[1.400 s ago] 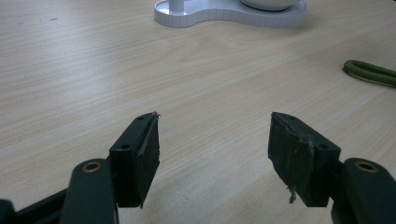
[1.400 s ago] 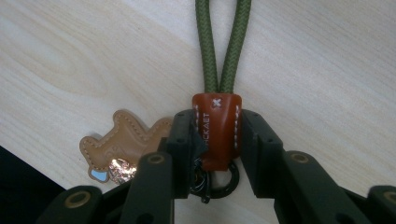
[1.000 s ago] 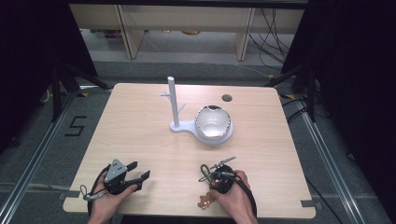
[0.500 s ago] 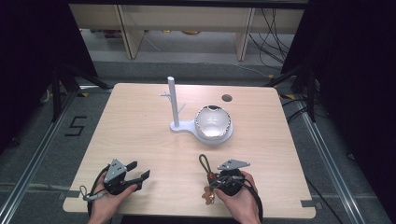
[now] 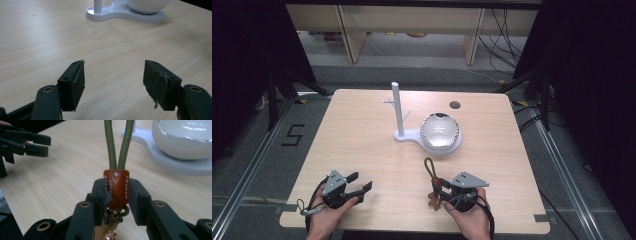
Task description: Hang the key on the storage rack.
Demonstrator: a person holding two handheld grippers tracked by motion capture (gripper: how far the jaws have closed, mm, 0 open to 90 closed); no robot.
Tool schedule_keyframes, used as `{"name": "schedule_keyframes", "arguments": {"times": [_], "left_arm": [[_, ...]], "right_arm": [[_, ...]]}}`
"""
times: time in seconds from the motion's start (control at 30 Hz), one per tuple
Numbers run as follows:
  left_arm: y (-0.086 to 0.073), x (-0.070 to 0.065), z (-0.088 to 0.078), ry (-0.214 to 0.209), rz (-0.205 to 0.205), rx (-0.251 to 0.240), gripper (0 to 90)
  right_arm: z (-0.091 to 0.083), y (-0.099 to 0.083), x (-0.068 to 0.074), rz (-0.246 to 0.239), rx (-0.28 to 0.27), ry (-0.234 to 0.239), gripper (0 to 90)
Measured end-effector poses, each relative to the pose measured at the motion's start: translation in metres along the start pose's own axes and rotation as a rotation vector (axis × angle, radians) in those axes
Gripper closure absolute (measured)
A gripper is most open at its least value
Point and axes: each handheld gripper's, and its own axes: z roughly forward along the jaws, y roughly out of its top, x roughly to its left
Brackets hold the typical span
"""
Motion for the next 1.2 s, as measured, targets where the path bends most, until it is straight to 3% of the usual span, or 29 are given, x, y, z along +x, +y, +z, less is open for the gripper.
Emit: {"name": "schedule_keyframes", "arguments": {"times": [0.1,0.2,0.4,0.43,0.53,0.6,0.7,0.8,0.83,0.97,1.1,1.13,1.2], "left_arm": [[0.002,-0.001,-0.001,-0.007,-0.010,-0.018,33.3],[0.004,-0.002,-0.002,-0.017,-0.018,-0.028,33.4],[0.015,-0.010,-0.006,-0.048,-0.027,-0.095,36.5],[0.018,-0.013,-0.006,-0.070,-0.025,-0.122,37.3],[0.023,-0.016,-0.008,-0.072,-0.017,-0.124,39.3],[0.027,-0.020,-0.008,-0.091,-0.018,-0.135,40.5],[0.036,-0.028,-0.008,-0.134,-0.021,-0.149,42.0],[0.042,-0.034,-0.008,-0.158,-0.020,-0.156,43.8],[0.047,-0.038,-0.006,-0.185,-0.022,-0.169,43.8],[0.059,-0.048,-0.004,-0.220,-0.011,-0.167,46.6],[0.075,-0.061,0.003,-0.299,-0.020,-0.181,50.6],[0.075,-0.061,0.003,-0.299,-0.020,-0.181,51.4],[0.082,-0.067,0.005,-0.310,-0.018,-0.164,52.6]], "right_arm": [[0.001,0.000,0.002,0.001,-0.061,-0.005,68.7],[0.001,0.001,0.003,-0.002,-0.084,0.006,68.8],[0.002,0.003,0.004,-0.033,-0.153,0.000,68.8],[0.001,0.003,0.004,-0.030,-0.160,-0.007,68.7],[0.002,0.004,0.004,-0.046,-0.192,-0.015,68.7],[0.002,0.005,0.007,-0.022,-0.202,-0.015,68.8],[0.003,0.007,0.007,-0.055,-0.233,-0.022,68.7],[0.003,0.008,0.010,-0.039,-0.235,-0.032,68.8],[0.004,0.009,0.010,-0.040,-0.241,-0.024,68.7],[0.006,0.011,0.012,-0.049,-0.255,-0.005,68.7],[0.005,0.013,0.015,-0.055,-0.255,-0.026,68.8],[0.005,0.013,0.018,-0.039,-0.265,-0.025,68.9],[0.007,0.014,0.016,-0.066,-0.273,-0.015,68.8]]}}
